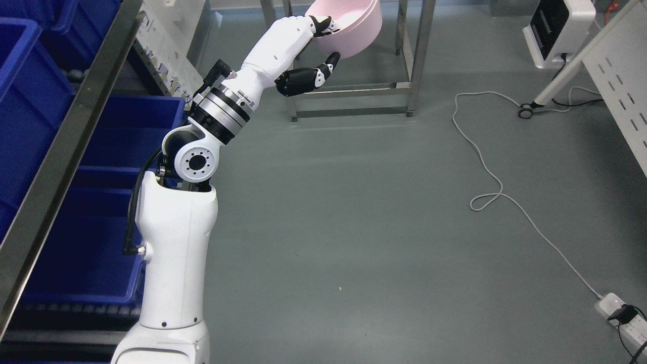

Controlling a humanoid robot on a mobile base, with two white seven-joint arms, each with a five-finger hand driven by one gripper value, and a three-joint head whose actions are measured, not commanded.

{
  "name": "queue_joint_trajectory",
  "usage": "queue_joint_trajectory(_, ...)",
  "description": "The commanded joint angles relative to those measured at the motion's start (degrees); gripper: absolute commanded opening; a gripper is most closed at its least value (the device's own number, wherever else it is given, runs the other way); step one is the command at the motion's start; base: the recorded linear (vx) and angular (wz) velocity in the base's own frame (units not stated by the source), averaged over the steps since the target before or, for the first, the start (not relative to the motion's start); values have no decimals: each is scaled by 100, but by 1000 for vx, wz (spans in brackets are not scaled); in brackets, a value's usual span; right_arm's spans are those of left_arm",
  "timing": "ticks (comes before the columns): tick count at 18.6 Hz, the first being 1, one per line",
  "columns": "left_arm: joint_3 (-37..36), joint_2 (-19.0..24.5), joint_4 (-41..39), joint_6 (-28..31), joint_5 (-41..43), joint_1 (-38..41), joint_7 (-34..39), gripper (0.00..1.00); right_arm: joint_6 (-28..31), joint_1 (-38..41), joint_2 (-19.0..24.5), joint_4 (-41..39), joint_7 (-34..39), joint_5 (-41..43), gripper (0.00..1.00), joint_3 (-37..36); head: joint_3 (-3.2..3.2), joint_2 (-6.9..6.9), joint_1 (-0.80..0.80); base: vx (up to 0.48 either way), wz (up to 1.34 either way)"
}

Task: Stack pink IKEA bowls on left shelf middle
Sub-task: 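Hold the bowls while the robot turns toward the blue bin shelves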

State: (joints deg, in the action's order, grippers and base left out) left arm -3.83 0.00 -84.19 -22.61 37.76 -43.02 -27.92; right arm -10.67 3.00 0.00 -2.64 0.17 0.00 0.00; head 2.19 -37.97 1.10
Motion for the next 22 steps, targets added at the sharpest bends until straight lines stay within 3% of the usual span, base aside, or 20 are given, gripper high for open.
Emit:
queue_joint_trajectory(1, -12, 100, 17, 99, -110, -181, 6, 4, 3, -1, -100, 0, 0, -44, 100, -62, 0, 0, 0, -257, 440)
queue_joint_trajectory(11, -372, 100, -53, 116, -391, -286, 58, 4, 3, -1, -100, 0, 9, -44, 100, -62, 0, 0, 0, -143, 513)
queue_joint_trajectory(22, -522, 100, -54, 441, -866, -1138, 76, 5, 3, -1, -100, 0, 9, -44, 100, -61, 0, 0, 0, -65, 601)
